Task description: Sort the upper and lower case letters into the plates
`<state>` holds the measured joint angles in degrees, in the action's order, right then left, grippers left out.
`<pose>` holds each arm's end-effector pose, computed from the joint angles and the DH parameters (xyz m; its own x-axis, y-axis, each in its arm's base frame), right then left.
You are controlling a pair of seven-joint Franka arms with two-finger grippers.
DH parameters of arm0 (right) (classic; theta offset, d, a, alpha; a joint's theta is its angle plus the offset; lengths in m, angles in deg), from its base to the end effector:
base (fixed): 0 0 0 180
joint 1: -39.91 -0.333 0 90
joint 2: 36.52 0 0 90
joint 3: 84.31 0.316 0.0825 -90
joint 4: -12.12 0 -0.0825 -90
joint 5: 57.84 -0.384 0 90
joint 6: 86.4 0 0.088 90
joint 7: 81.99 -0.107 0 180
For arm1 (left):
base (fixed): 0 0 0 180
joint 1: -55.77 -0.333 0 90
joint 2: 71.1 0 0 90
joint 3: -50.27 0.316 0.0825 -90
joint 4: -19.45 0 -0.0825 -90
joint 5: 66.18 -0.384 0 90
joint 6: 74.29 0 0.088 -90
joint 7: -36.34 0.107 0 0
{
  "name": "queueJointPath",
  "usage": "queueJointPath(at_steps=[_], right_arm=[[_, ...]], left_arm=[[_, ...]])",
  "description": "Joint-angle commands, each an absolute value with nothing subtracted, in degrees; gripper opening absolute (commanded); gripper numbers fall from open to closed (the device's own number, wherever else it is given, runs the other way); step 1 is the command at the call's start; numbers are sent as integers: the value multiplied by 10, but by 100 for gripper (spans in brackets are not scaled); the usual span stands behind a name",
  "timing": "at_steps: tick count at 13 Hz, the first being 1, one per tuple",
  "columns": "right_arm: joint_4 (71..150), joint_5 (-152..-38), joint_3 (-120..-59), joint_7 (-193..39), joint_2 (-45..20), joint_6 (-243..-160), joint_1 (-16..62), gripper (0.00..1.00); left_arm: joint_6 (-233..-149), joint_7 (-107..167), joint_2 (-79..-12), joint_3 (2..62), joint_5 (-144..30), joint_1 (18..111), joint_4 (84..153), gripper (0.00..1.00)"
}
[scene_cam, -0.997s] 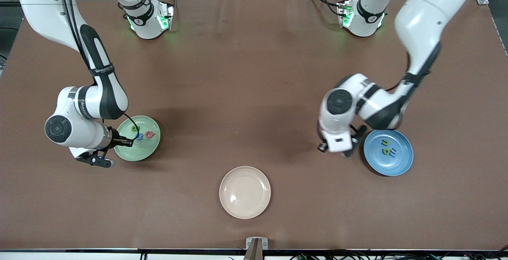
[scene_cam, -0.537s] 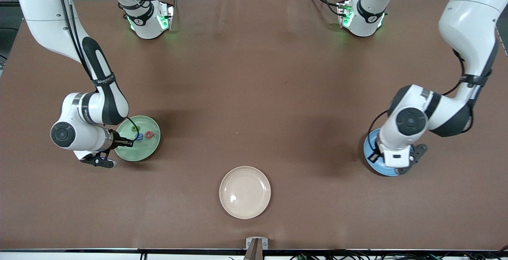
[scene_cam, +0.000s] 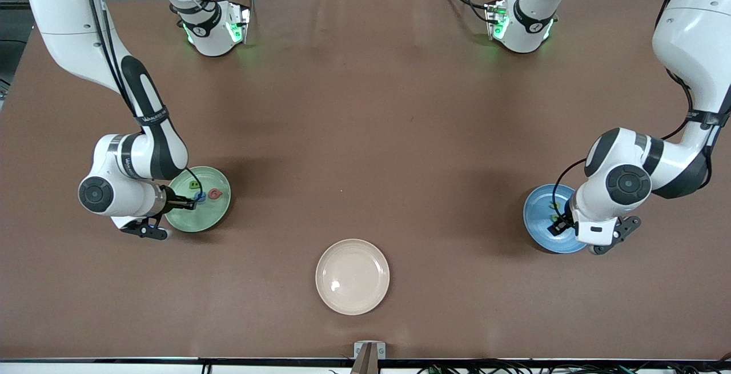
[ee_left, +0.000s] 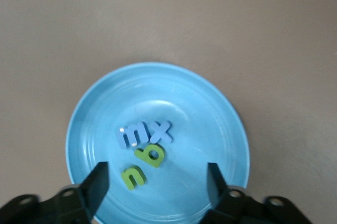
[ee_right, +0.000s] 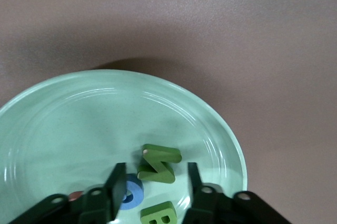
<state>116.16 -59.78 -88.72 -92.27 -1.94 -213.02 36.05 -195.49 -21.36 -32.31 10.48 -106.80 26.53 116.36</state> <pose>0.6271 -0.0026 0.1908 0.9588 -0.2033 -0.1986 -0.1957 -0.9790 0.0576 0.6670 -0.0398 0.2675 0.8656 0.4910 0.0981 0.5006 -0.8530 -0.1475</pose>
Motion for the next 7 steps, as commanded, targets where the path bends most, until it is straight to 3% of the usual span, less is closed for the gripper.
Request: queueJointPath(at_steps=[1,5,7], right_arm=[[1165,-592,-876,-917,-43,-2109,367,100],[1108,-586,-876,-878,-98,-2005,368,100],[1036,-585,-883,-834,-115,-1887,380,100]], left_arm=[[-1931,-105,-361,100,-1063,264,1152,100],[-1855,-41,-387,66,-1057,262,1111,100],[-1789,-37,-398,36,-1056,263,1081,100]])
